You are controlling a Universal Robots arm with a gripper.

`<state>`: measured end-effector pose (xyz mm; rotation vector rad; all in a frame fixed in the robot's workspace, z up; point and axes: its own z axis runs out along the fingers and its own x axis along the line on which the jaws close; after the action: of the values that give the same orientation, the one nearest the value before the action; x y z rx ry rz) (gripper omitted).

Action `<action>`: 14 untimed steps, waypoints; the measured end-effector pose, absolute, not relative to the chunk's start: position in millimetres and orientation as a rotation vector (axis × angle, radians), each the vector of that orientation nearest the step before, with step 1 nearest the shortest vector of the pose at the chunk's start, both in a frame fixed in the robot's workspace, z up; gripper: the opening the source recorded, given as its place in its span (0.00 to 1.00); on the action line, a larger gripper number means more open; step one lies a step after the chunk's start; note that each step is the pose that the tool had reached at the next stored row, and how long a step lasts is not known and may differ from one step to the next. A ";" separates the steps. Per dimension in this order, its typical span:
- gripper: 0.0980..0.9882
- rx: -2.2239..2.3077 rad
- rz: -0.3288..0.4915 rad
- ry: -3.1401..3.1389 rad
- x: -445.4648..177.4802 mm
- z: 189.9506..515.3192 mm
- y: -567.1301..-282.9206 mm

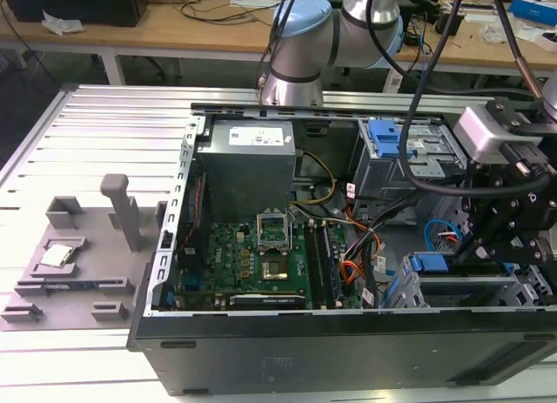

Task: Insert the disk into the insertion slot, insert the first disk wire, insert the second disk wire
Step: 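Insert the second disk wire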

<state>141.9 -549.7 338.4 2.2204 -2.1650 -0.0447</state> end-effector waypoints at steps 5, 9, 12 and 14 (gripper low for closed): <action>0.07 2.220 -0.045 -2.165 141.9 338.3 -548.2; 0.07 2.221 -0.046 -2.166 141.9 338.3 -547.0; 0.07 2.223 -0.050 -2.167 141.9 338.2 -545.9; 0.07 2.224 -0.052 -2.168 141.9 337.1 -545.8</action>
<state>141.9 -545.8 337.1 2.2237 -2.1679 -0.0515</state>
